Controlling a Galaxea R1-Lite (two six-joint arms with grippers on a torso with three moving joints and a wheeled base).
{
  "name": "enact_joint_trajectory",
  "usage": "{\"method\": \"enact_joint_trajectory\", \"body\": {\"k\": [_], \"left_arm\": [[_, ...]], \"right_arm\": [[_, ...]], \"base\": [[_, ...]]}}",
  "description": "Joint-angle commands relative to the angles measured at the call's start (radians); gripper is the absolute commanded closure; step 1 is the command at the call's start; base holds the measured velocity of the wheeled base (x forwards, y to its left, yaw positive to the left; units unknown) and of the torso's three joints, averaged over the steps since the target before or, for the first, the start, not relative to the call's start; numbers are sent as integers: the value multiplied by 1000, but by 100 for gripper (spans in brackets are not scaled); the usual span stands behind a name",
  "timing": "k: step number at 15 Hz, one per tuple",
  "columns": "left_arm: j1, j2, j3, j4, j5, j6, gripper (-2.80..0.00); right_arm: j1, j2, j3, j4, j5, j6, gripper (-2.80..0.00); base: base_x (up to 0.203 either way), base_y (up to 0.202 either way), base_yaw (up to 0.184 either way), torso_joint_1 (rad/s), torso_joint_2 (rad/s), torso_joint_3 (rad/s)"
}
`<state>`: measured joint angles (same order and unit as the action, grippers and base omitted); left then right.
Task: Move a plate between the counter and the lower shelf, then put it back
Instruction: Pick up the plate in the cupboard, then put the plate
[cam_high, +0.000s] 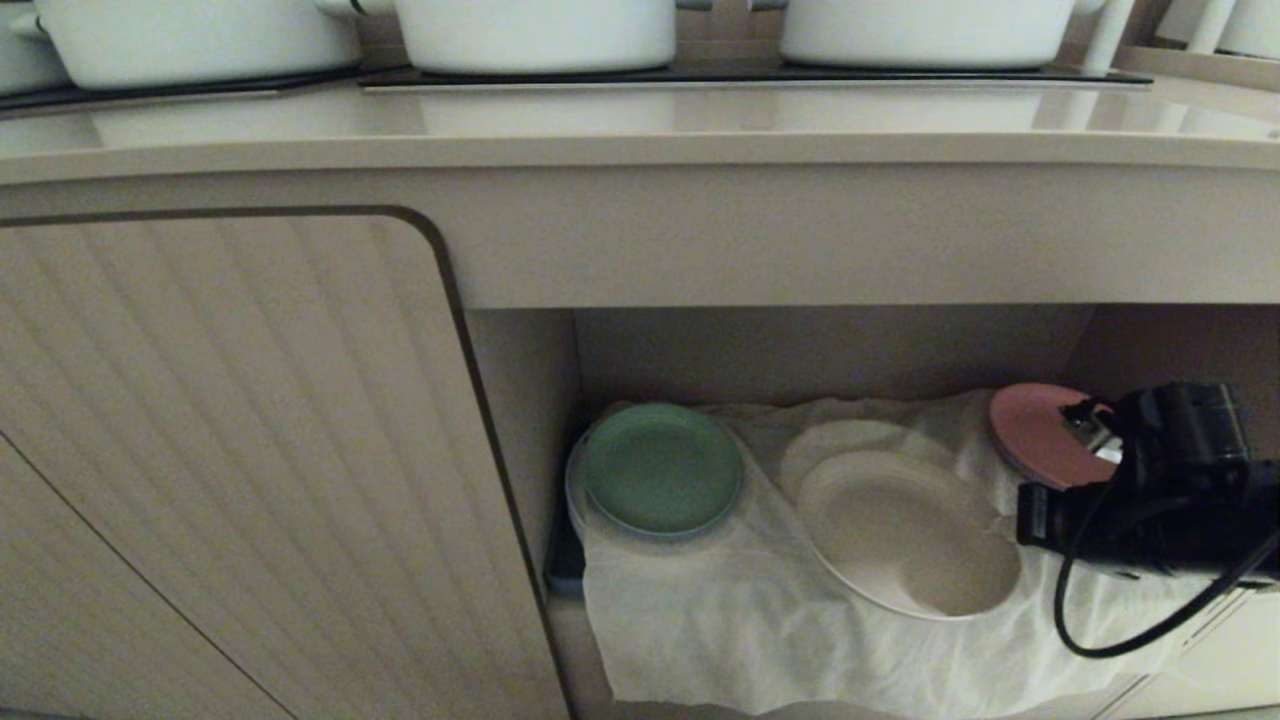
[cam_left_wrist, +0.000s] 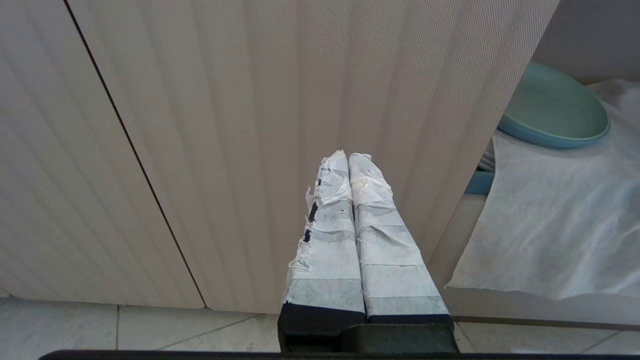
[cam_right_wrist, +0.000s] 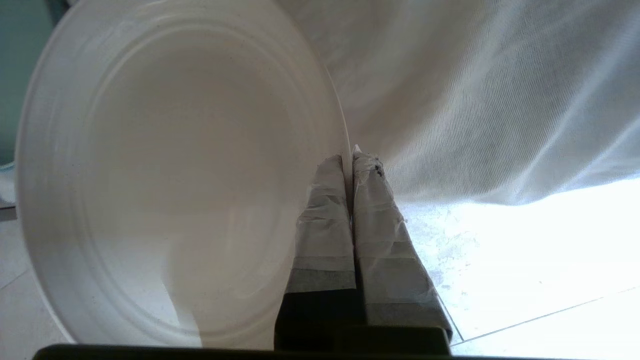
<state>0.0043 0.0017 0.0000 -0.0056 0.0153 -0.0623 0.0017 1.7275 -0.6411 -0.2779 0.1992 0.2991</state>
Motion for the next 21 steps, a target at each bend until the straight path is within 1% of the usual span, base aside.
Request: {"method": "enact_joint_trajectory", "body": {"k": [1,12,21], "left_arm": [[0,0,0,-1,0,-1,0],[0,0,0,-1,0,-1,0],[0,0,0,-1,0,-1,0]], "right_arm": [[1,-63,25,4,2,2,0],[13,-326,209,19,3,3,0],[52,-540,327,118,2,-1,0]], "base": [[0,0,0,0,0,0],[0,0,0,0,0,0],[0,0,0,0,0,0]]}}
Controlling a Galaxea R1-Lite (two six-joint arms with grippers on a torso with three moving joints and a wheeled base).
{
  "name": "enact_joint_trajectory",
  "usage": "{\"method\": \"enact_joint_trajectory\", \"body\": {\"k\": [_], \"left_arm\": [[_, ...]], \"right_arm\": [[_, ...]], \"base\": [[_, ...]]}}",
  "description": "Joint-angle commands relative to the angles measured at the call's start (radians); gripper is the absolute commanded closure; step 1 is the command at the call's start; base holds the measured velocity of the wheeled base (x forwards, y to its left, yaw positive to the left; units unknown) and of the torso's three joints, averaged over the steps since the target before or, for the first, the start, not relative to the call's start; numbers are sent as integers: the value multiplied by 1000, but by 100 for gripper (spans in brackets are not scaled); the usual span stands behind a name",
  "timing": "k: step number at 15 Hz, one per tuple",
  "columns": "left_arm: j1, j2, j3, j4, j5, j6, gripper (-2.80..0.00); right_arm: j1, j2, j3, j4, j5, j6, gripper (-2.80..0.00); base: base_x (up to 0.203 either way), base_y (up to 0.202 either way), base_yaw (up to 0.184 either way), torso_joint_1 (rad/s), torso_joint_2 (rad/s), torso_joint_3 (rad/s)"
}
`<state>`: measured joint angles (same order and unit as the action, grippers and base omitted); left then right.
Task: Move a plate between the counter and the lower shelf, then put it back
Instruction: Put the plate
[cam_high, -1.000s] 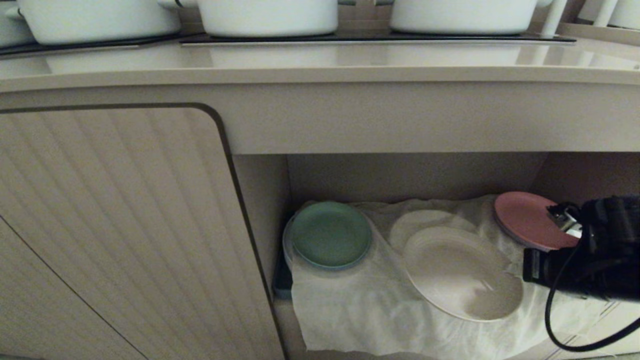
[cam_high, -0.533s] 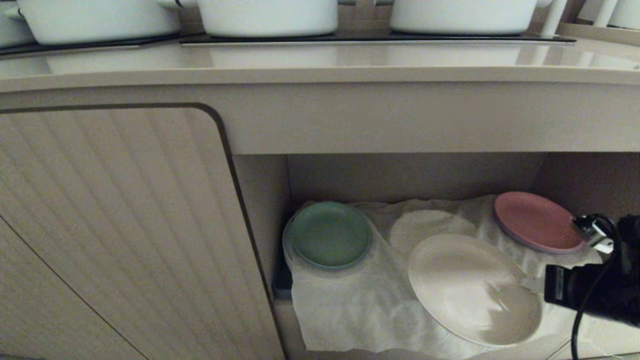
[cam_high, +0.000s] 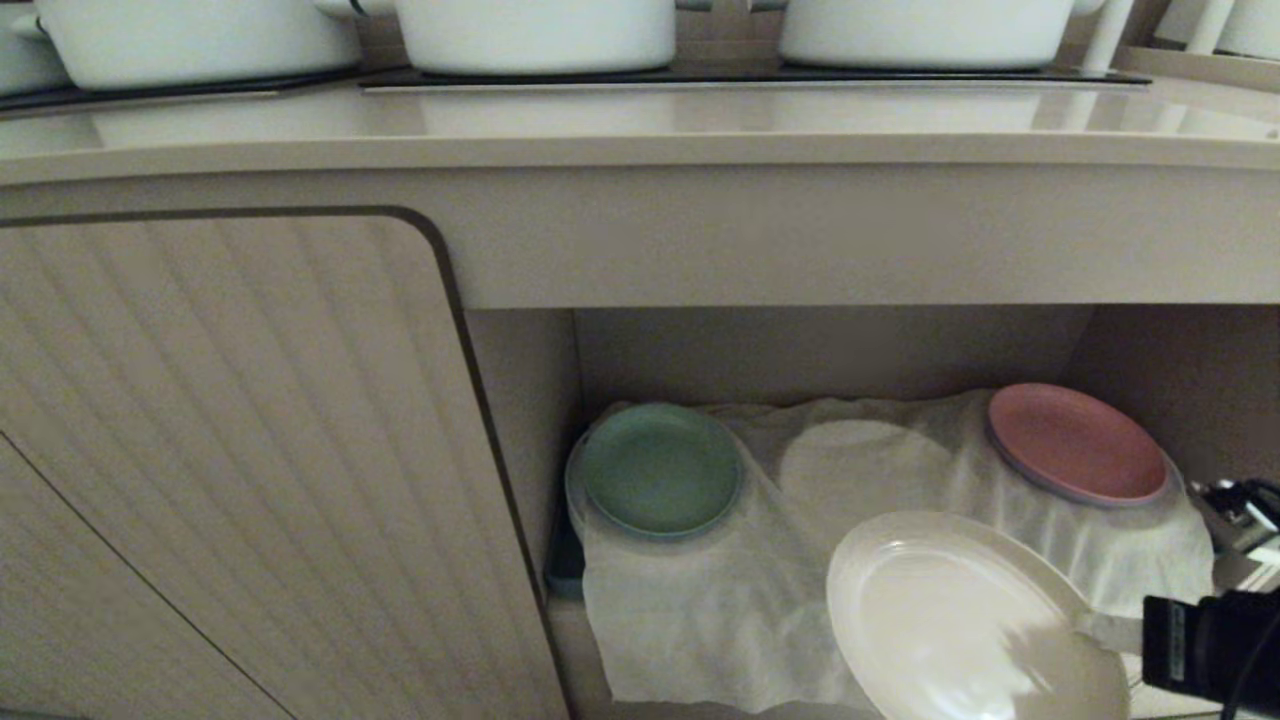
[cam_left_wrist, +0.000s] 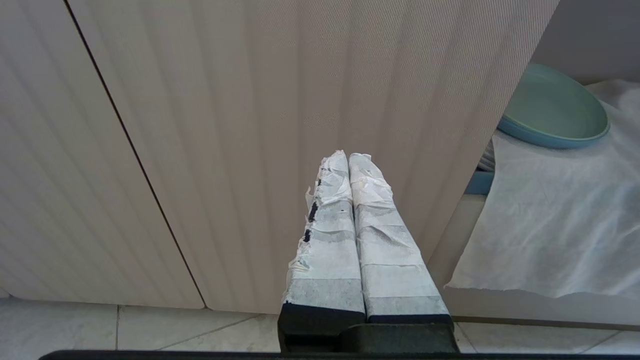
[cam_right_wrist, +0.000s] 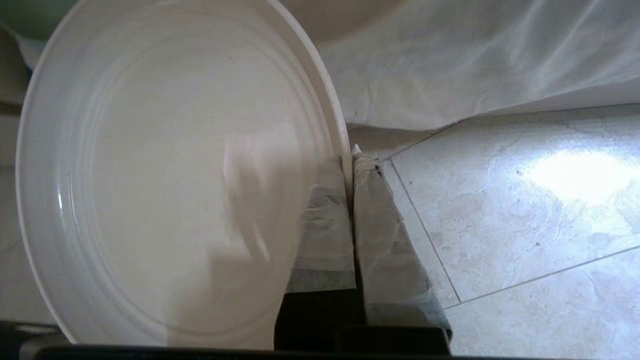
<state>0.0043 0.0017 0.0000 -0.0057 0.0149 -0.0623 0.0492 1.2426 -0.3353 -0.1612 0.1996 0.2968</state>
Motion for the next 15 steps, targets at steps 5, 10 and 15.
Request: {"method": "enact_joint_trajectory", "body": {"k": [5,10,15], "left_arm": [[0,0,0,0,0,-1,0],[0,0,0,0,0,-1,0],[0,0,0,0,0,-1,0]], "right_arm": [[7,-71,62,2,3,-1,0],[8,-138,107,22,24,-2,0],[8,-230,163,68,24,-27,0]], "base": [[0,0,0,0,0,0],[0,0,0,0,0,0],[0,0,0,0,0,0]]}}
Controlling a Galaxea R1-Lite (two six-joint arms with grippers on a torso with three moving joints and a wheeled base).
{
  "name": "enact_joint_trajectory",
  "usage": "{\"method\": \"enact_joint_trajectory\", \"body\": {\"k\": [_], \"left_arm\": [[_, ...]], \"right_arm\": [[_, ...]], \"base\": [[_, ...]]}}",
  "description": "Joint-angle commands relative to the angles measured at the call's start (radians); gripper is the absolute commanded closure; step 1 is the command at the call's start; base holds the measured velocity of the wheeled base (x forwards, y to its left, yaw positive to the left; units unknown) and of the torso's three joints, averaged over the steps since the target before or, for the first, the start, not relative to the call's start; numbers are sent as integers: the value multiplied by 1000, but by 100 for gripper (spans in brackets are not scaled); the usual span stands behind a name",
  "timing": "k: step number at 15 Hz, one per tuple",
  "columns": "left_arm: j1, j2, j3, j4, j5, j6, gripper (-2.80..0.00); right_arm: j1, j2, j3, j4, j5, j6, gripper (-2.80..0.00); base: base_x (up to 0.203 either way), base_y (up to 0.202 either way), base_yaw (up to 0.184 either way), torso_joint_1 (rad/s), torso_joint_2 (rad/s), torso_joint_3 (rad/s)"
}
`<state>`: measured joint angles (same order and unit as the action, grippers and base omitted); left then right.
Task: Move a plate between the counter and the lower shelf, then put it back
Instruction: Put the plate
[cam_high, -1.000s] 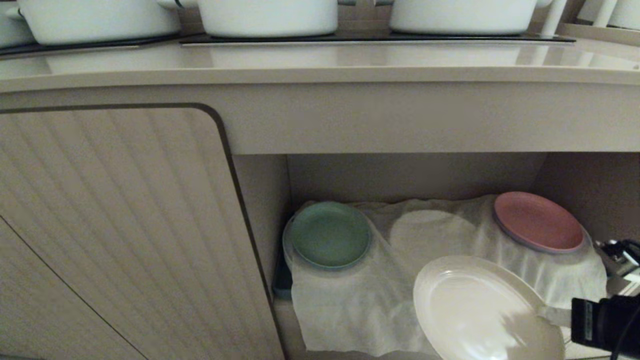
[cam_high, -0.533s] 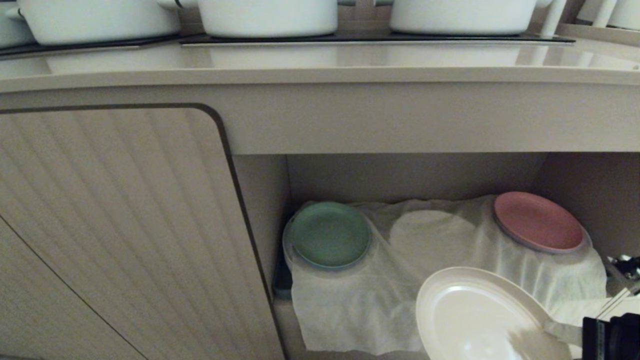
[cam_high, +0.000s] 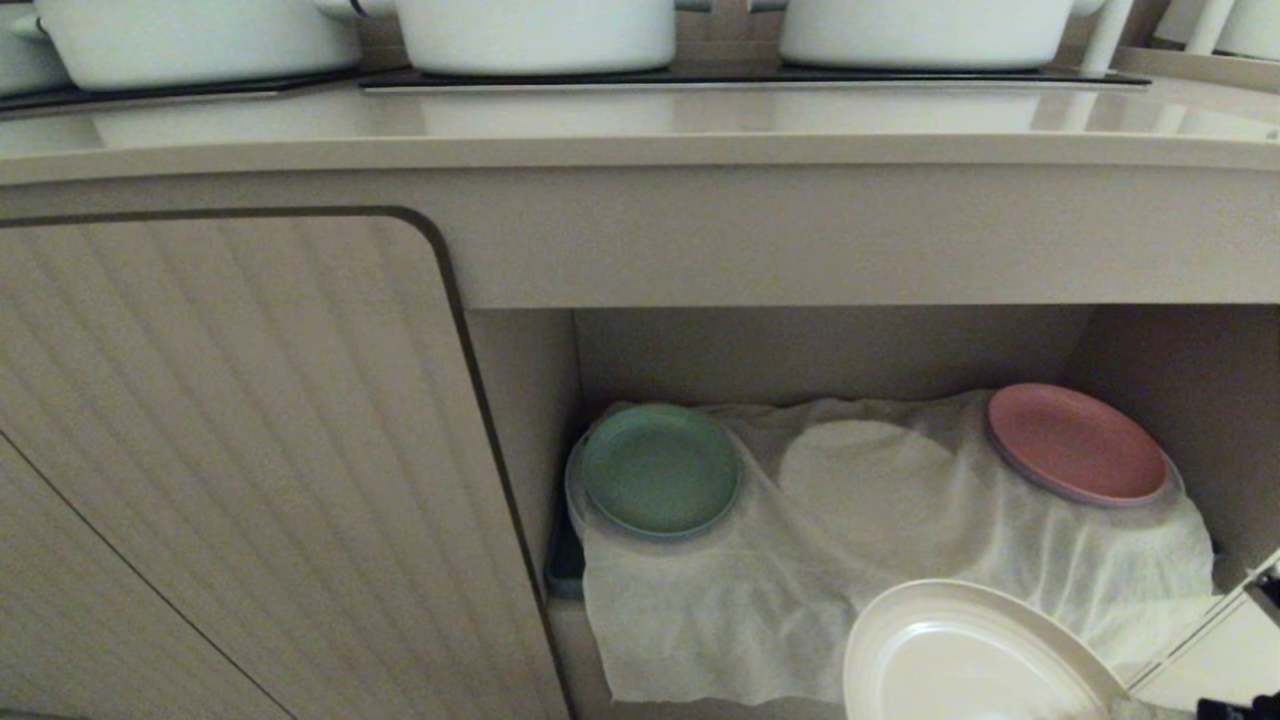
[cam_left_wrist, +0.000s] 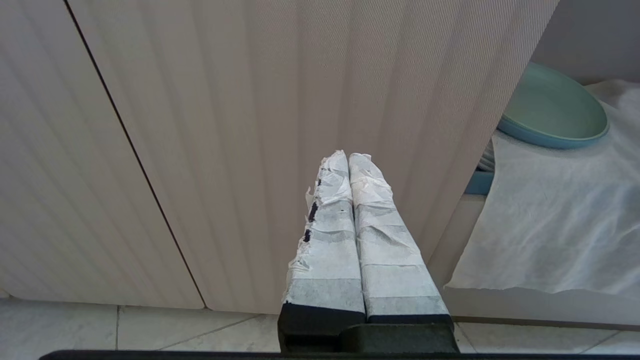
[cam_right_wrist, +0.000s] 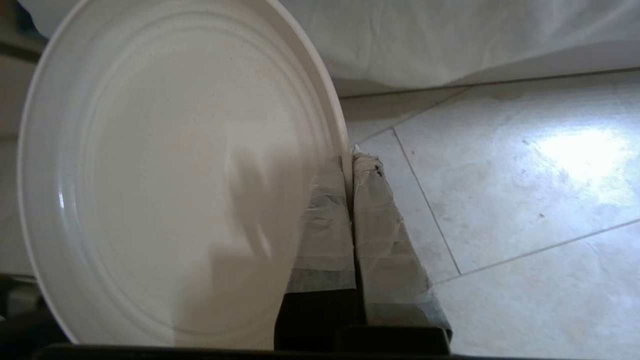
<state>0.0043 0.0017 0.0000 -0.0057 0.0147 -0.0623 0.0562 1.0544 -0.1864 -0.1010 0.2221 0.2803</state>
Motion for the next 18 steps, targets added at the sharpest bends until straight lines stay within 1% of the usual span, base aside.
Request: {"method": "enact_joint_trajectory", "body": {"k": [1,4,8,10,12,18], "left_arm": [[0,0,0,0,1,-1,0],[0,0,0,0,1,-1,0],[0,0,0,0,1,-1,0],[0,0,0,0,1,-1,0],[0,0,0,0,1,-1,0],[0,0,0,0,1,-1,0]], "right_arm": [[1,-65,19,30,2,-25,0],[1,-118,37,70,6,-35,0],[1,-120,49,69,8,-40,0],[1,-119,53,70,10,-64,0],[1,-119,56,66,11,-70,0],[-1,-117,79,60,26,-70,0]], "base": [[0,0,0,0,0,0],[0,0,0,0,0,0],[0,0,0,0,0,0],[0,0,0,0,0,0],[0,0,0,0,0,0],[0,0,0,0,0,0]]}}
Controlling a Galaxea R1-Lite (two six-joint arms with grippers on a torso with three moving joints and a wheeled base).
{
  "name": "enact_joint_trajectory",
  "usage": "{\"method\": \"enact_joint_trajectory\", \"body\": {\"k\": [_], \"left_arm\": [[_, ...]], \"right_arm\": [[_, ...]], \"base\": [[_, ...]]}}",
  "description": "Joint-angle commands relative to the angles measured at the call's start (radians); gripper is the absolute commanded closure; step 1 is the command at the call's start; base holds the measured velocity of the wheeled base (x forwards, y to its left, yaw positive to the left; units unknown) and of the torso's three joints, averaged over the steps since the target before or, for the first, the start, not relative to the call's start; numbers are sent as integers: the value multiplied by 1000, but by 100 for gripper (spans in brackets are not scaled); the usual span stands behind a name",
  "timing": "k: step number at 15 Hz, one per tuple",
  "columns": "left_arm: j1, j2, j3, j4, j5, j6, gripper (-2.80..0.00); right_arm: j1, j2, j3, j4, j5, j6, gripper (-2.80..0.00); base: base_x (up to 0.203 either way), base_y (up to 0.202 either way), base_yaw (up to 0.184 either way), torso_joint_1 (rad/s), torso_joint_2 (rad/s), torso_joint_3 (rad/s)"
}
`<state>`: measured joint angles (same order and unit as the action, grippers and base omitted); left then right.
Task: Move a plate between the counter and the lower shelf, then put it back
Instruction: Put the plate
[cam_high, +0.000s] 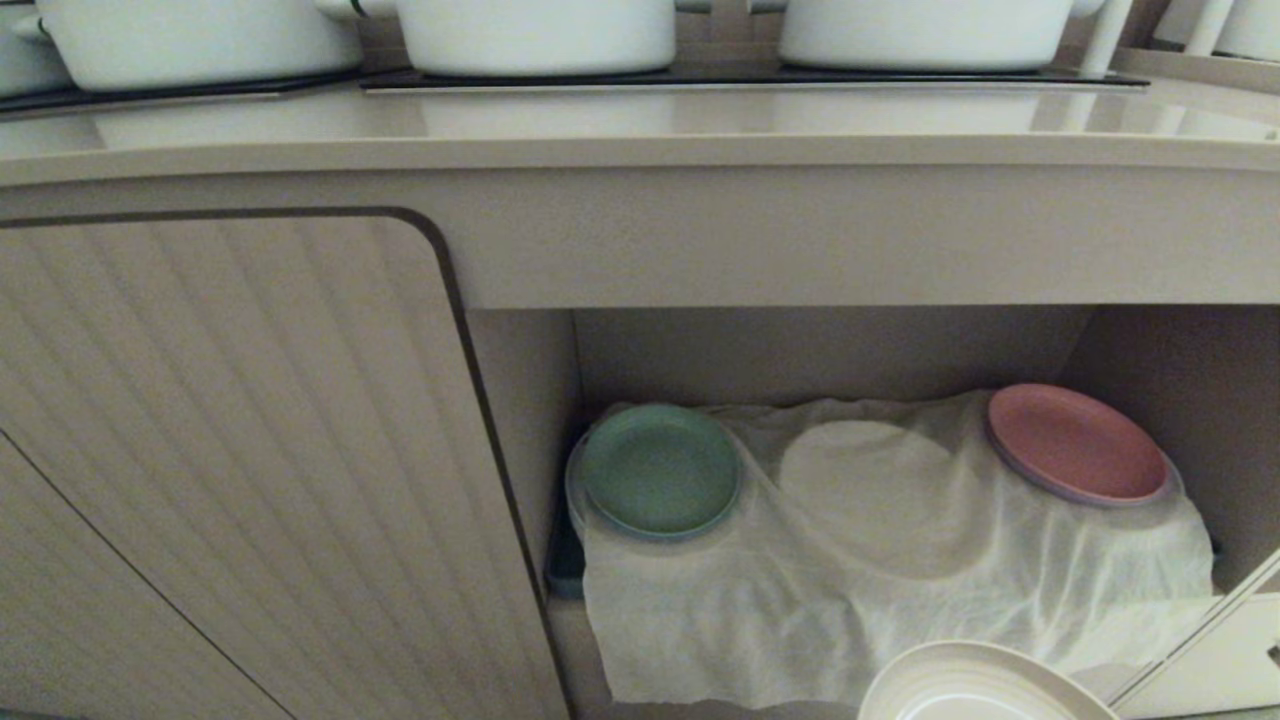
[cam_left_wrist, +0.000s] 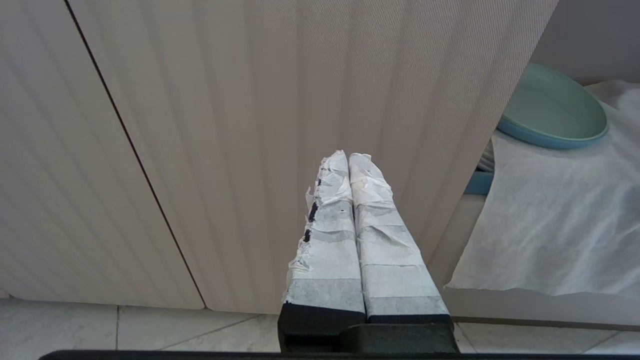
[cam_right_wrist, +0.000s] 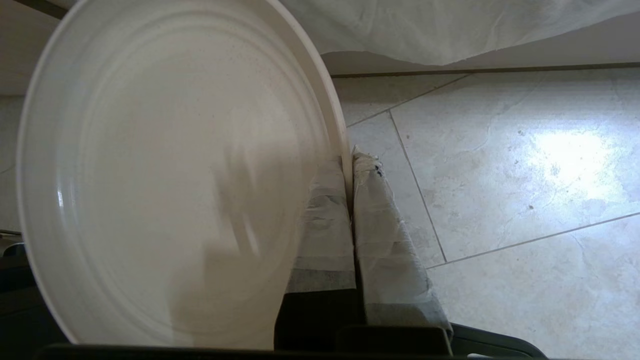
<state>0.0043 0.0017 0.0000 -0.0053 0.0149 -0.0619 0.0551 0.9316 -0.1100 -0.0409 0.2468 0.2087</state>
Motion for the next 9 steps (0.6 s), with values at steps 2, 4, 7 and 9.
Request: {"method": "enact_joint_trajectory", "body": {"k": [2,4,7,9], "left_arm": [[0,0,0,-1,0,-1,0],[0,0,0,-1,0,-1,0],[0,0,0,-1,0,-1,0],[0,0,0,-1,0,-1,0]], "right_arm": [[3,5,3,-1,3,1,0],[5,6,4,-1,5,1,0],[5,9,6,-1,6,0,0],[5,7,13,-8,6,0,0]], "base": [[0,0,0,0,0,0],[0,0,0,0,0,0],[0,0,0,0,0,0],[0,0,0,0,0,0]]}}
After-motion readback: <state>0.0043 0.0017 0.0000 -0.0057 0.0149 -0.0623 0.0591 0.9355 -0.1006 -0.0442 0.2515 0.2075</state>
